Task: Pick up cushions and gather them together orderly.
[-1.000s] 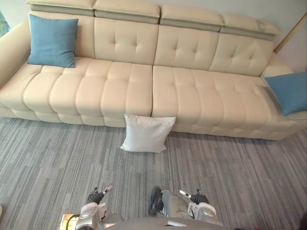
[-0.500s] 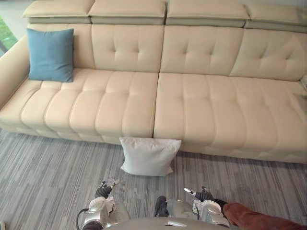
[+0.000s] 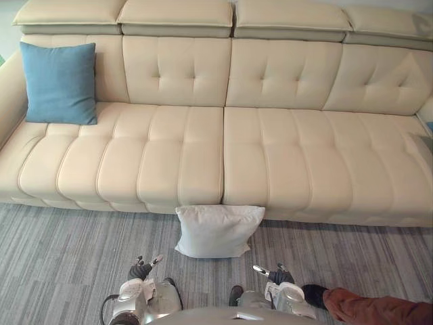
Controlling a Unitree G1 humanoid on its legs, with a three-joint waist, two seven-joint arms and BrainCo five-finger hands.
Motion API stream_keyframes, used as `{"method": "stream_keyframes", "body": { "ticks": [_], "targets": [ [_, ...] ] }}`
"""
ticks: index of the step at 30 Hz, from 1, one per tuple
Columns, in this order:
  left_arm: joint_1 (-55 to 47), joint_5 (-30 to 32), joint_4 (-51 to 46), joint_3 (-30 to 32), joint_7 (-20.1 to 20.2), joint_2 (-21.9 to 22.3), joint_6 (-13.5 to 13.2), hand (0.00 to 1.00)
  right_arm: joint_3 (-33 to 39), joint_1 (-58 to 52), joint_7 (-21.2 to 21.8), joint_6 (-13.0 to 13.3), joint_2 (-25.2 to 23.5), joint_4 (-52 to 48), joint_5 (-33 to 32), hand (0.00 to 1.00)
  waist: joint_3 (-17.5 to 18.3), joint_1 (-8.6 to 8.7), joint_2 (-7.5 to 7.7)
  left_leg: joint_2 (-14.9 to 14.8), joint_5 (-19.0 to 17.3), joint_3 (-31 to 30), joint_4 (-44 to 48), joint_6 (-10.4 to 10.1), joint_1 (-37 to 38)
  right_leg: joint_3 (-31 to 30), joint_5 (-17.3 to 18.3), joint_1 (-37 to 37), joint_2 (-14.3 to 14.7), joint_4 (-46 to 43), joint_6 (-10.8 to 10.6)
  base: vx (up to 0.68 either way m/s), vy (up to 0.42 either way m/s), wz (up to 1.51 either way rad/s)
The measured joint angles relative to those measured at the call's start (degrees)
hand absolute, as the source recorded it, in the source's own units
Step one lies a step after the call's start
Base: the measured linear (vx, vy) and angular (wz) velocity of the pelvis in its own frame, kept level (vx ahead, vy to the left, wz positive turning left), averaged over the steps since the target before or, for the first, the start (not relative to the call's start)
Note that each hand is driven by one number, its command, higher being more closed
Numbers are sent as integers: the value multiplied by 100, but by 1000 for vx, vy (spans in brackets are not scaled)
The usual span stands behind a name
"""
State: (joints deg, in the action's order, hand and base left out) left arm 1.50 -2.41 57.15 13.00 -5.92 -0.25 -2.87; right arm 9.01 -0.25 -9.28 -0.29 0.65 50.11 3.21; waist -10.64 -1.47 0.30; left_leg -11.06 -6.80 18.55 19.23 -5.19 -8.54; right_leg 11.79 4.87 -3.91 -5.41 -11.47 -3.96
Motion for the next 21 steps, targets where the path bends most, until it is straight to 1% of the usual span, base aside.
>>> {"method": "stream_keyframes", "body": {
  "ticks": [1,2,3,4,5,7,8,9,10,12,14,15,17,18,19,21],
  "targets": [
    [9,-5,-10,-10,-4,-1,0,0,-8,12,-1,0,3,-5,11,0,-5,0,-1,-6,-3,-4,23,4,-32,0,-4,-20,2,-18,5,-129,34,0],
    [234,-92,-134,-196,-122,-2,-5,0,-183,236,-54,-18,36,-184,164,0,-201,-9,-27,-125,-76,-89,435,75,-550,-18,-19,-451,53,-314,23,-139,40,0],
    [268,-107,-164,-214,-143,-2,-5,0,-224,286,-80,-15,44,-229,181,0,-231,-12,-31,-150,-98,-103,519,91,-656,-21,-19,-554,60,-387,24,-238,77,-11],
    [541,-263,-284,-323,-252,-42,-14,0,-389,663,-176,-19,113,-472,225,0,-486,-37,-19,-249,-190,-123,913,166,-1172,-91,23,-1104,73,-791,51,-256,97,-16],
    [659,-327,-311,-350,-285,-71,-15,0,-458,804,-206,-20,170,-544,298,0,-624,-41,-24,-271,-241,-123,1044,197,-1297,-149,47,-1258,68,-960,46,-266,109,-26],
    [921,-508,-512,-431,-388,-208,-34,0,-591,1263,-258,-25,352,-776,396,0,-874,-41,-16,-327,-438,-61,1462,252,-1733,-285,197,-1842,-26,-1484,26,-235,103,-22],
    [1021,-560,-573,-434,-403,-282,-57,0,-658,1419,-271,-26,460,-874,396,0,-983,-45,-16,-330,-473,-32,1608,288,-1903,-359,258,-2073,-60,-1692,40,-282,114,-21],
    [1159,-667,-698,-425,-434,-423,-81,0,-677,1667,-313,-23,578,-916,395,0,-1091,-46,-8,-340,-504,12,1814,332,-2208,-460,286,-2461,-113,-1965,33,-357,116,-20],
    [1423,-777,-743,-401,-502,-630,-110,0,-667,2072,-397,-36,740,-926,393,0,-1192,-36,-36,-352,-518,13,2032,357,-2703,-530,294,-2997,-154,-2218,19,-282,72,-16],
    [1754,-899,-763,-293,-539,-815,-127,0,-666,2419,-438,-109,896,-927,388,0,-1382,-34,-41,-356,-505,0,2187,376,-3188,-597,244,-3488,-178,-2379,25,-192,29,-4],
    [2064,-1029,-766,-131,-586,-900,-132,0,-656,2758,-568,-157,959,-924,379,0,-1528,-34,-48,-383,-499,-14,2359,385,-3678,-645,213,-3985,-182,-2553,51,-134,4,-3],
    [2190,-1102,-790,-51,-616,-910,-133,0,-654,2914,-628,-176,959,-926,360,0,-1631,-27,-50,-388,-444,-17,2413,479,-3828,-652,187,-4144,-197,-2635,79,-80,6,-3],
    [2391,-1120,-838,22,-631,-907,-133,0,-649,3160,-654,-212,967,-925,308,0,-1727,-25,-52,-390,-438,-32,2512,494,-4110,-660,188,-4434,-225,-2758,78,-7,6,2],
    [2501,-1152,-860,55,-636,-905,-135,0,-652,3288,-696,-227,972,-924,266,0,-1747,-26,-53,-390,-416,-46,2560,531,-4279,-659,189,-4601,-232,-2829,77,-17,3,7],
    [2732,-1213,-865,119,-646,-901,-145,0,-652,3562,-826,-238,979,-910,180,0,-1755,-28,-54,-383,-367,-75,2638,609,-4616,-660,199,-4942,-249,-2967,76,-17,-4,9],
    [3130,-1288,-871,215,-662,-880,-151,0,-649,4039,-916,-246,1015,-879,42,0,-1887,-30,-50,-382,-290,-115,2767,698,-5024,-649,199,-5361,-282,-3193,73,-8,-8,11]
  ]
}}
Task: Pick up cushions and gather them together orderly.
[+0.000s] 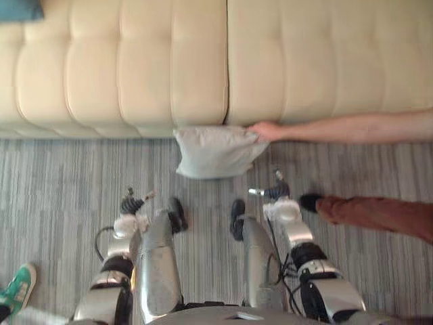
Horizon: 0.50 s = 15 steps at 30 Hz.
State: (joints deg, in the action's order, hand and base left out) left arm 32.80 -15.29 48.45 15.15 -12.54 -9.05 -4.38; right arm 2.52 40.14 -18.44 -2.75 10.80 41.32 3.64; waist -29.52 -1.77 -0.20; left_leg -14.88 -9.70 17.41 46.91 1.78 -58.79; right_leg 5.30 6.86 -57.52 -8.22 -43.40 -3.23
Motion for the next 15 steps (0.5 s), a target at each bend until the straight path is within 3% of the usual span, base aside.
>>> {"method": "stream_keyframes", "body": {
  "ticks": [4,15],
  "targets": [
    [475,-79,-15,-11,-99,154,2,0,-18,734,-188,-21,50,1,-120,0,-173,-46,-14,-5,41,-39,211,50,-497,2,69,-544,-72,-387,-24,3,-7,8],
    [456,-27,-479,-153,-223,415,23,0,-427,687,-400,-29,18,-66,-99,0,-172,-85,-15,42,165,-149,61,39,-525,88,99,-527,-78,-319,39,-33,-11,5]
  ]
}}
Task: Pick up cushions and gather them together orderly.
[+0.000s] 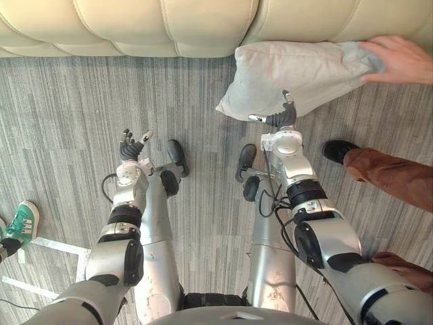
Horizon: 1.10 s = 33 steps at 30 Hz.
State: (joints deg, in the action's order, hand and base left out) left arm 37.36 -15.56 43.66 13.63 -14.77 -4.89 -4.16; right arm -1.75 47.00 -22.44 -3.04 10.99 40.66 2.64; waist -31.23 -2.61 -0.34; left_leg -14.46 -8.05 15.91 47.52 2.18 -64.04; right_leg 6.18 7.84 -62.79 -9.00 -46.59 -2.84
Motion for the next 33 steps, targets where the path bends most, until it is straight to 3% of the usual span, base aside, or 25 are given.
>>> {"method": "stream_keyframes", "body": {
  "ticks": [6,13,19,22,27,33],
  "targets": [
    [-406,43,-235,-163,-1,131,42,0,-28,-485,4,8,-219,-397,31,0,16,-1,1,-7,16,45,-209,-35,644,19,-28,648,35,253,-11,-3,-7,0],
    [-1418,308,-386,-389,9,148,51,0,19,-1886,71,35,-381,-904,233,0,87,10,-1,4,-83,137,-675,-144,1961,51,-111,2029,146,964,6,4,-10,-6],
    [-2396,741,-204,-536,89,165,72,0,113,-3292,255,45,-691,-1044,293,0,550,-8,13,15,-141,159,-963,-264,2993,90,-114,3136,233,1445,-19,75,4,-1],
    [-2871,946,93,-537,178,176,105,0,294,-4017,358,58,-934,-1012,347,0,961,-1,18,46,-168,243,-1248,-318,3604,91,-126,3743,269,1813,-51,88,-1,-5],
    [-3540,1461,803,-467,409,261,171,0,775,-4803,618,150,-1104,-312,304,0,1773,93,26,89,-188,511,-1888,-439,4541,40,-419,4713,377,2872,-102,91,8,-19],
    [-3762,1467,1215,-222,528,400,194,0,1255,-5123,758,163,-1123,355,-22,0,2197,122,100,218,-96,805,-2430,-559,5305,-152,-750,5440,390,3658,-142,94,29,-19]
  ]
}}
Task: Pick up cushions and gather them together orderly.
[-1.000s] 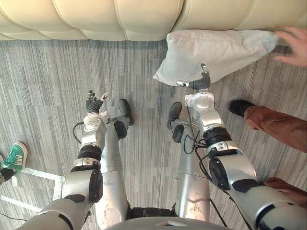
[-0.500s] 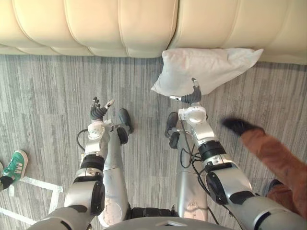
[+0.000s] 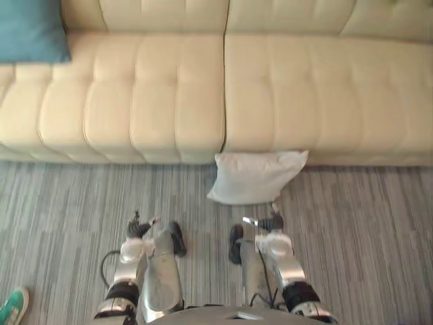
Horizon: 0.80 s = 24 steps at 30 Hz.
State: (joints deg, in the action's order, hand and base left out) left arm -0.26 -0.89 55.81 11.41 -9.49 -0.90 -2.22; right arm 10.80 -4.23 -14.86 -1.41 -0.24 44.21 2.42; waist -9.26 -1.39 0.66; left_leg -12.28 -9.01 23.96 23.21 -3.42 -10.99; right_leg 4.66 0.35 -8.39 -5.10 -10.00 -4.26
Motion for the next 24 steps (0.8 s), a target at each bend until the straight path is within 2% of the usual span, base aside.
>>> {"method": "stream_keyframes", "body": {
  "ticks": [7,11,13,15,17,18,19,21,22,23,24],
  "targets": [
    [-48,-58,57,424,120,207,2,0,346,34,214,3,-87,414,-100,0,150,-9,25,72,-11,156,-140,2,573,-117,-39,472,-15,104,-64,35,20,-9],
    [-55,-122,96,485,161,193,2,0,323,36,223,10,-83,459,-99,0,168,-19,44,-38,-70,275,-34,69,605,-91,-140,424,-11,-56,-112,-58,24,-11],
    [-137,-121,117,523,159,152,15,0,282,165,226,21,-67,459,-94,0,139,-12,-59,-254,5,316,-80,142,555,269,299,19,-51,-1463,226,-106,20,-10],
    [-257,-119,116,475,161,13,41,0,258,90,226,88,-85,663,-92,0,241,-12,106,-251,317,293,-456,92,729,612,772,-102,-404,-3096,159,-67,-91,16],
    [-375,-127,118,462,162,-55,41,0,174,69,225,133,-79,853,-87,0,316,-29,215,-155,622,263,-839,11,826,746,792,194,-704,-3304,97,-68,-186,18],
    [-367,-126,137,466,163,-97,41,0,103,73,233,119,-90,960,-82,0,406,-57,317,-10,763,247,-1061,-66,802,722,799,271,-756,-2898,-116,-59,-214,5],
    [-354,-126,160,468,163,-113,42,0,102,91,234,115,-84,987,-81,0,442,-79,352,22,798,241,-1119,-85,781,738,834,272,-710,-2771,-92,-65,-199,-36],
    [-290,-138,327,405,164,-1,51,0,31,233,227,113,125,1100,-82,0,481,-216,51,180,1117,-297,-1714,-103,536,736,896,505,-297,-1256,-25,-110,-124,-73],
    [-266,-138,354,399,162,11,51,0,5,259,226,112,169,1101,-82,0,467,-230,0,178,1253,-352,-1752,-94,483,735,905,561,-235,-963,-11,-142,-103,-63],
    [-179,-139,451,322,162,19,56,0,-8,300,226,112,258,1106,-83,0,374,-172,-123,123,1411,-367,-1727,-148,354,773,876,692,-96,-412,10,-179,-108,-19],
    [-124,-142,554,178,168,43,76,0,-1,266,217,109,337,1095,-91,0,283,-59,-257,58,1487,-489,-1736,-146,306,866,744,762,10,-241,51,-177,-89,-1]
  ]
}}
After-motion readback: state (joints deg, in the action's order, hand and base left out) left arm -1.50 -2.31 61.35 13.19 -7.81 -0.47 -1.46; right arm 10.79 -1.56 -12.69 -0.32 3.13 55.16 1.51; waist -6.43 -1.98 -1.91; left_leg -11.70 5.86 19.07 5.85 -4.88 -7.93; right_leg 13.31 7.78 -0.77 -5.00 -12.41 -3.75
